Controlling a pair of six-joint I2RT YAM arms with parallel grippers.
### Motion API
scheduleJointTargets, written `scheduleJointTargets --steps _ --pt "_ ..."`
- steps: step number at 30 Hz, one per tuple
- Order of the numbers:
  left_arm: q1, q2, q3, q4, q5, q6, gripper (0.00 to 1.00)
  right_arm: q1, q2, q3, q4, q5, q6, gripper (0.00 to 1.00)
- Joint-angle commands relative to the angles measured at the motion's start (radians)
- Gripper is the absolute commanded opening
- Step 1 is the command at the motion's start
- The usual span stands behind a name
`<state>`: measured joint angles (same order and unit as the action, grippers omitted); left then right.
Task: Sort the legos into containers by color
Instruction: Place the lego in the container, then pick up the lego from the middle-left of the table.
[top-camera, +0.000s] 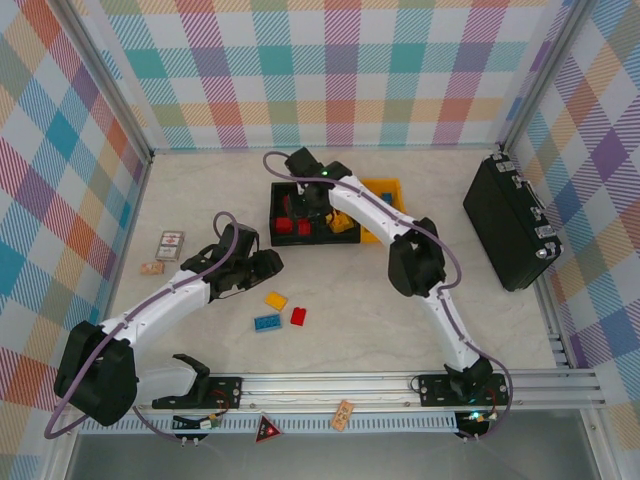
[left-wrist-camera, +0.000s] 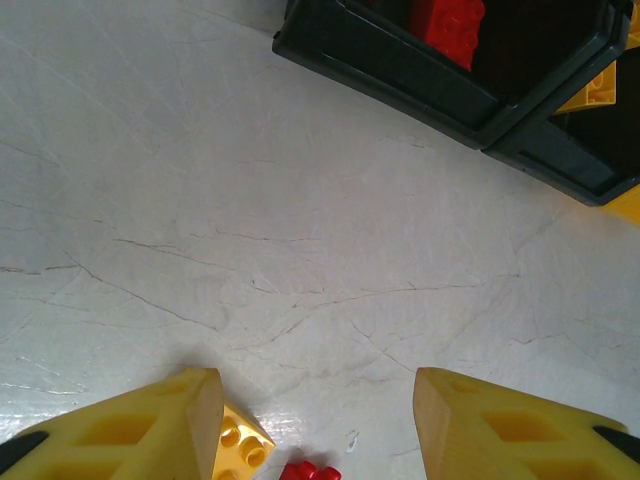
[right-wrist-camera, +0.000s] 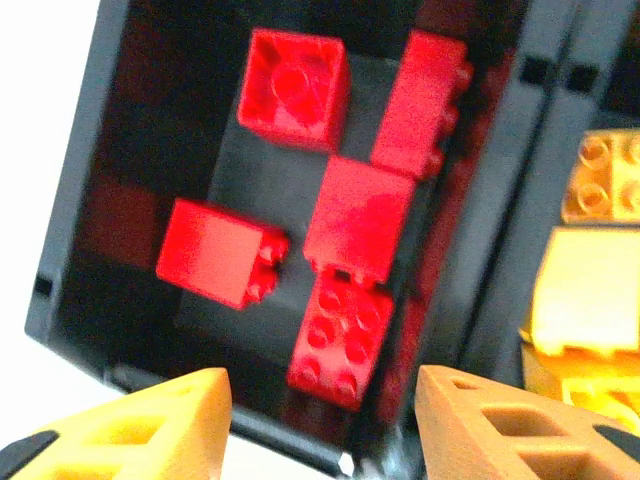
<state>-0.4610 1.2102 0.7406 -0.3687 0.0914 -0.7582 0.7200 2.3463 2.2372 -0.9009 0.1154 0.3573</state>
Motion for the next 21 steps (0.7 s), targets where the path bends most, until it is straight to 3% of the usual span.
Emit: scheduleJointTargets --steps 1,11,21 --pt "0.012 -0.029 -0.012 -0.045 -0.004 0.020 0.53 0.004 -0.168 -0.123 0.096 -0.016 0.005 0.52" --pt "0.002 -0.031 -0.002 -0.168 0.006 0.034 0.55 0.006 -0.490 -0.562 0.276 -0.071 0.038 0.57" --pt "-0.040 0.004 -0.015 -0.262 -0.039 -0.101 0.60 0.006 -0.728 -0.909 0.360 -0.140 0.095 0.58"
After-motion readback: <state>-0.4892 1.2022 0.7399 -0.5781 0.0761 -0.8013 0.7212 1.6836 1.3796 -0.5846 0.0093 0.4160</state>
